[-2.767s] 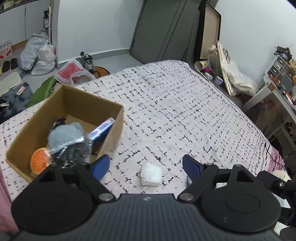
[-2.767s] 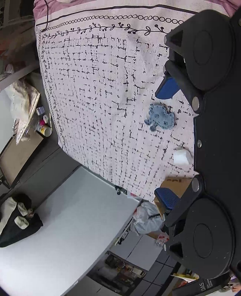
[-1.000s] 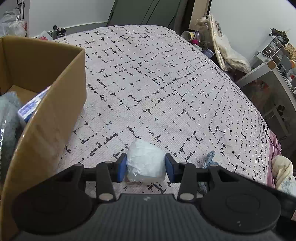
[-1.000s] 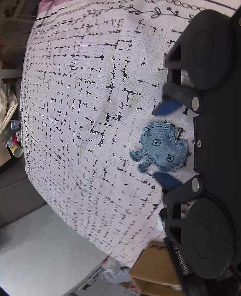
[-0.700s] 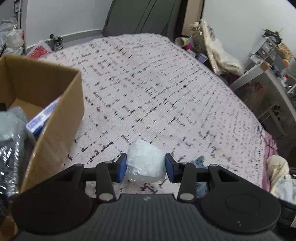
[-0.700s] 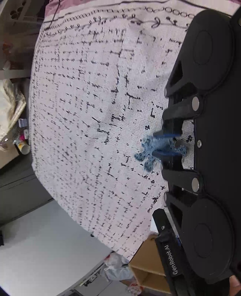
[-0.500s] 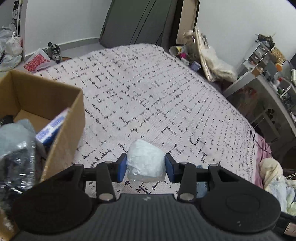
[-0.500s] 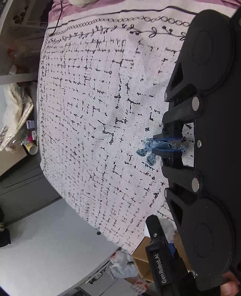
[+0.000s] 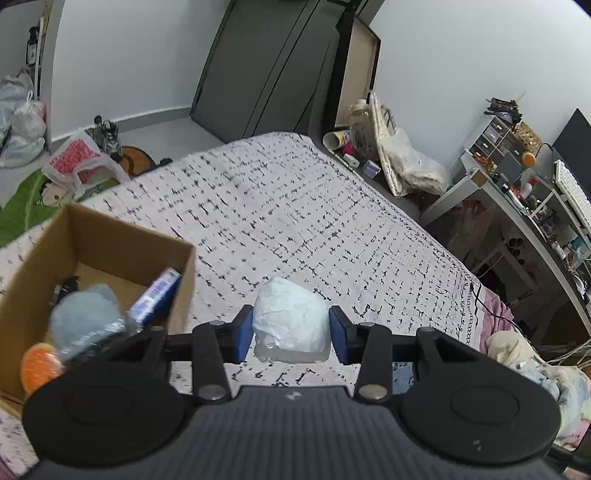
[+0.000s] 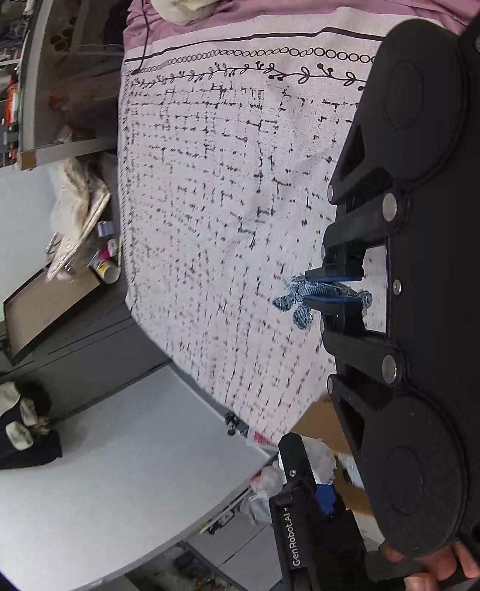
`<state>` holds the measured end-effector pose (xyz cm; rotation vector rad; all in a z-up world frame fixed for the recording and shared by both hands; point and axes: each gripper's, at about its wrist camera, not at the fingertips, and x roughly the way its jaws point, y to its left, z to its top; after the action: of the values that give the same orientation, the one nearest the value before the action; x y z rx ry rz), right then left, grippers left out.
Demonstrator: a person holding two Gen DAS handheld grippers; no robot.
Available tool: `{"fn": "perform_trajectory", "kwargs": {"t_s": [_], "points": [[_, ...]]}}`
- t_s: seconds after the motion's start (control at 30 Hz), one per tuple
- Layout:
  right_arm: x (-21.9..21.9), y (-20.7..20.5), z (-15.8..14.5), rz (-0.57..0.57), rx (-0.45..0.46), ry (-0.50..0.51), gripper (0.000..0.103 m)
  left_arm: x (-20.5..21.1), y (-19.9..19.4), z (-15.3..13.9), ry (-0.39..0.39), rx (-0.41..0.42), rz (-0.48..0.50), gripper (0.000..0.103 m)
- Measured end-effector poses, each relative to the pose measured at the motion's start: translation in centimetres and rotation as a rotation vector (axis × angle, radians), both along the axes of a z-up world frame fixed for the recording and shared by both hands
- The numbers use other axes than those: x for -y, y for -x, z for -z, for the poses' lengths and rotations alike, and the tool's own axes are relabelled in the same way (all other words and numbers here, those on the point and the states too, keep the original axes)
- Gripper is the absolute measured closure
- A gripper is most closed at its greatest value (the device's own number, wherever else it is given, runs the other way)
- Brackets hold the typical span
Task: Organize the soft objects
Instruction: 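Carry the tissue wad and denim patch over the box with both tools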
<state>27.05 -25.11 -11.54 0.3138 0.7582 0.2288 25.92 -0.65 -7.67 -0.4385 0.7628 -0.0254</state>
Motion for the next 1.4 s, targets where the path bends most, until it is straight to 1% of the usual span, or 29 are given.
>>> {"fn": "perform_trajectory", "kwargs": {"t_s": [0.37, 0.7, 0.77, 1.0, 1.2, 1.27, 1.4], "points": [[-1.8, 2.7, -3.9, -0.027, 0.102, -0.036, 0.096, -3.6, 3.2, -3.5, -0.037, 0.060, -0.001, 0.061], [-4.0, 3.6, -5.2, -0.058, 0.132, -0.047, 0.096, -8.0, 5.0, -5.1, -0.049, 0.076, -0.050, 0.061], [-4.8, 3.8, -5.5, -0.080, 0.140, -0.054, 0.096, -8.9, 5.3, -5.1, -0.052, 0.076, -0.061, 0.061], [-7.2, 4.1, -5.3, -0.131, 0.133, -0.052, 0.096, -11.7, 5.5, -4.6, -0.050, 0.062, -0.105, 0.061], [-9.1, 3.7, -5.1, -0.160, 0.134, -0.055, 0.096, -13.7, 4.8, -2.9, -0.031, 0.030, -0.132, 0.061], [-9.7, 3.5, -5.0, -0.166, 0.134, -0.057, 0.096, -14.2, 4.4, -2.4, -0.014, 0.022, -0.133, 0.061], [-11.0, 3.1, -4.6, -0.180, 0.133, -0.055, 0.096, -14.8, 3.3, -1.3, -0.005, 0.013, -0.132, 0.061]]}}
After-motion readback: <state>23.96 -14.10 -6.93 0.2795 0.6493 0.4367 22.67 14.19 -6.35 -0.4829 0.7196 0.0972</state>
